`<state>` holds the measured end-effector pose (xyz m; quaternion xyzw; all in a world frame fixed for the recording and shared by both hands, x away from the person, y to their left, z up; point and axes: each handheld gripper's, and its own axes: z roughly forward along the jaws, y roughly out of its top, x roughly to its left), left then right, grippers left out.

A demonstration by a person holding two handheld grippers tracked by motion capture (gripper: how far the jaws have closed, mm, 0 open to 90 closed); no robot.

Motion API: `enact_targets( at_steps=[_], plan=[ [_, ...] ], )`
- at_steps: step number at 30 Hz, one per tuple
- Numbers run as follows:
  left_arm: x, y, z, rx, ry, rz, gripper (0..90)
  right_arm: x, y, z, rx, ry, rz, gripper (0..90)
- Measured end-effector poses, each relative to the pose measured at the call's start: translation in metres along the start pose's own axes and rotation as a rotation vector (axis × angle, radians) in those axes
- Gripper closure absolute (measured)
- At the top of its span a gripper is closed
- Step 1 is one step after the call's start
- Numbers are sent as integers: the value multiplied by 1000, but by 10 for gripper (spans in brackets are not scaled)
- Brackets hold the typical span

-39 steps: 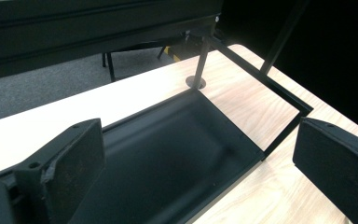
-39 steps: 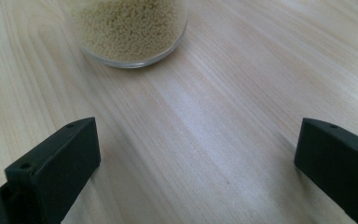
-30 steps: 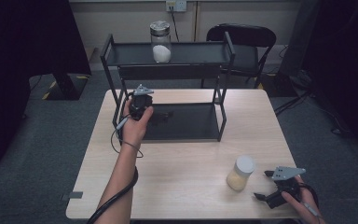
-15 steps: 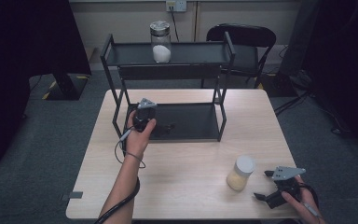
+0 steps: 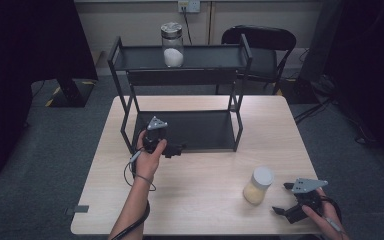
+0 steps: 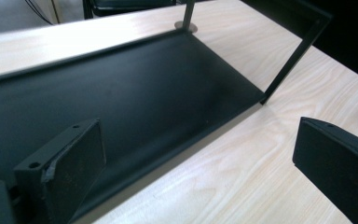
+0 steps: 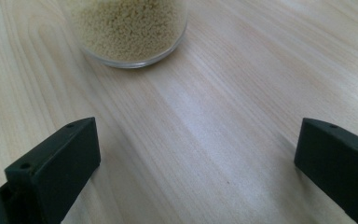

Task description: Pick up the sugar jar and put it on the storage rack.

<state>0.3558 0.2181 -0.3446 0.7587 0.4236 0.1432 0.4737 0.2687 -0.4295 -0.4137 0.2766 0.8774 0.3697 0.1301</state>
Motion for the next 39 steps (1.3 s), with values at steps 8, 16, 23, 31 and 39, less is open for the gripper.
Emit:
enact_targets(
  at_steps=[8,16,23,31,39],
  plan=[
    [3,-18,4,10,-5,-24,18,0,0,0,0,0,0,0],
    [6,-37,6,26,-14,-38,18,0,0,0,0,-1,0,0],
    [7,-53,5,46,-22,-35,19,0,0,0,0,-1,0,0],
    [5,-68,0,82,-13,-22,19,0,0,0,0,-1,1,0],
    [7,-85,-8,94,-14,-22,19,0,0,0,0,0,0,0]
  ],
)
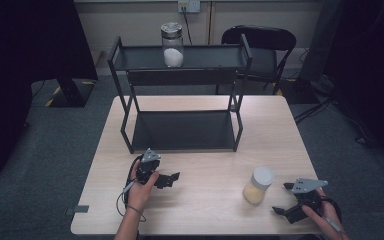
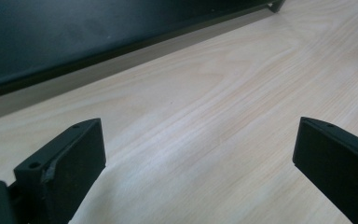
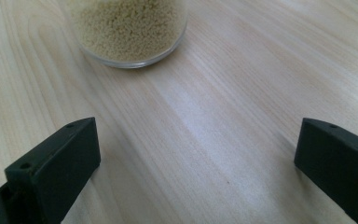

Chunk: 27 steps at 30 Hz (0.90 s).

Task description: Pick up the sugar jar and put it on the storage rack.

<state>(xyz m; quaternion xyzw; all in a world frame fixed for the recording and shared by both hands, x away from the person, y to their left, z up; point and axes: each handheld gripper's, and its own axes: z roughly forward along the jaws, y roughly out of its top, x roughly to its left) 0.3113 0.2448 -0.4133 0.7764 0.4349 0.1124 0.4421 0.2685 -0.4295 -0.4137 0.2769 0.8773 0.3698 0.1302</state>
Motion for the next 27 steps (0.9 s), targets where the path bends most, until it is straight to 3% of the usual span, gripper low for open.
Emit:
enact_targets(
  at_steps=[9,14,19,23,27],
  plan=[
    [-9,-8,-7,67,62,75,19,0,0,0,0,0,0,0],
    [-11,-12,-7,102,79,90,21,0,0,0,0,0,0,0],
    [-15,-18,-10,104,95,118,18,0,0,0,0,0,-1,0],
    [-22,-18,-7,119,116,178,2,0,0,0,1,0,-1,0],
    [-23,-19,-7,116,119,173,0,0,0,0,1,-1,-1,0]
  ],
)
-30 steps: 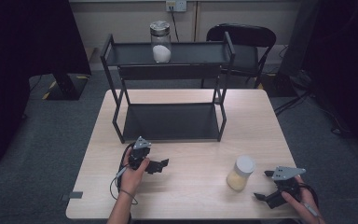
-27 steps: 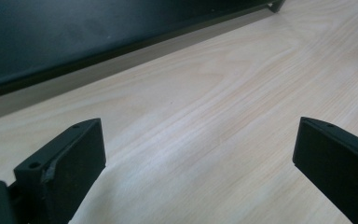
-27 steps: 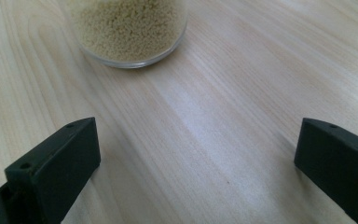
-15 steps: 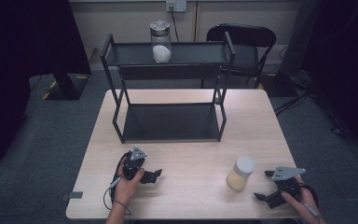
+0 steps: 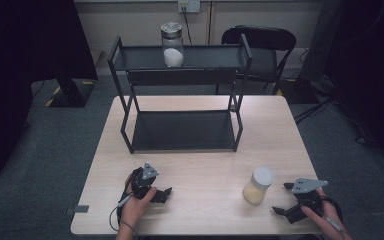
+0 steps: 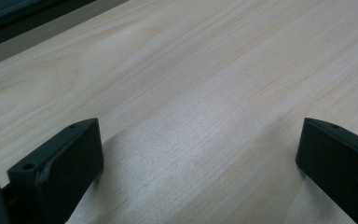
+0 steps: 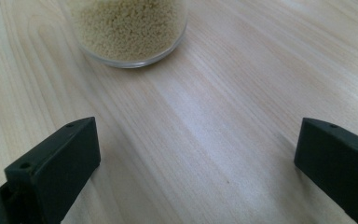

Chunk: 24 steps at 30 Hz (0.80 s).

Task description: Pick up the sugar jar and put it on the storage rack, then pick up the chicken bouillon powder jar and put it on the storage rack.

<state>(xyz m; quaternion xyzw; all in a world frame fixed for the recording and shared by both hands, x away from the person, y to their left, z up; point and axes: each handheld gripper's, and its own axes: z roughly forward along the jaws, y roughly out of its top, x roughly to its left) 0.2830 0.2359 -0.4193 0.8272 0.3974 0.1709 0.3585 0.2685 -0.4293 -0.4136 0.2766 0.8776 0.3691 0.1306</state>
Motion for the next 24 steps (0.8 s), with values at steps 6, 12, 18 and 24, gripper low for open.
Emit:
enact_targets(
  at_steps=[6,12,18,24],
  plan=[
    [-1,0,0,0,5,-2,0,0,0,0,0,0,1,0],
    [-2,0,0,-1,7,-4,0,0,0,0,1,3,-2,0],
    [-2,0,0,-1,8,-5,0,-3,6,0,19,21,-12,14],
    [-3,0,0,0,11,-7,0,-2,16,-1,4,43,-16,16]
  ],
)
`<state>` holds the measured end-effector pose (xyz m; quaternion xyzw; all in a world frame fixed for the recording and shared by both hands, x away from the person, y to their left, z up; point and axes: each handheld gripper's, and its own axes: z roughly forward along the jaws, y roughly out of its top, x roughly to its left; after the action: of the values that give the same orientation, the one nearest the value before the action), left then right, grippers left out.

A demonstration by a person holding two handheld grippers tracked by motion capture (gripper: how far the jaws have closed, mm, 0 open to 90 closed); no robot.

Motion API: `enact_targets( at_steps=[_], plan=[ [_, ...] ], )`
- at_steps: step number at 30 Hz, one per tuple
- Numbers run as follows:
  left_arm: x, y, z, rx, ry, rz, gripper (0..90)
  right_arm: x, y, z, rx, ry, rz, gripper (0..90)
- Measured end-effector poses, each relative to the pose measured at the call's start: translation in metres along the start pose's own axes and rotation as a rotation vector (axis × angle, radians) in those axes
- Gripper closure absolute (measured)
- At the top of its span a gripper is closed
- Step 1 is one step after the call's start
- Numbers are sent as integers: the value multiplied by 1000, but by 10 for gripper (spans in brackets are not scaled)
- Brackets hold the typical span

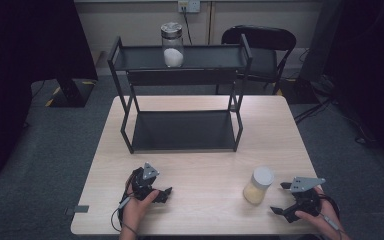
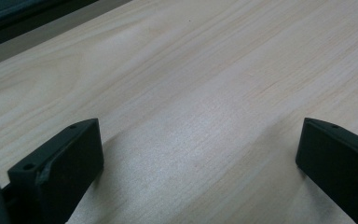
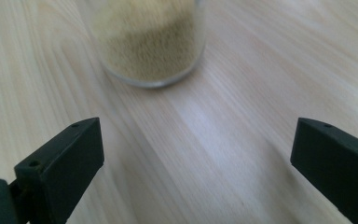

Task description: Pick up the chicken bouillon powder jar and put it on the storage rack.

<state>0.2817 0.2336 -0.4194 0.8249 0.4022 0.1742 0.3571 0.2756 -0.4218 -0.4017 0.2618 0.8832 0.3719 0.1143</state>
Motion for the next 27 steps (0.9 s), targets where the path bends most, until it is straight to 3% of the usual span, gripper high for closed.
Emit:
enact_targets(
  at_steps=[5,16,23,27],
  plan=[
    [0,0,0,0,1,-1,0,-1,10,-2,-27,20,-5,14],
    [0,0,0,0,1,-1,0,-6,19,0,-124,81,47,11],
    [0,0,0,0,1,-1,0,-10,23,4,-206,134,57,103],
    [0,0,0,0,1,-1,0,-9,26,8,-249,136,49,159]
  ],
)
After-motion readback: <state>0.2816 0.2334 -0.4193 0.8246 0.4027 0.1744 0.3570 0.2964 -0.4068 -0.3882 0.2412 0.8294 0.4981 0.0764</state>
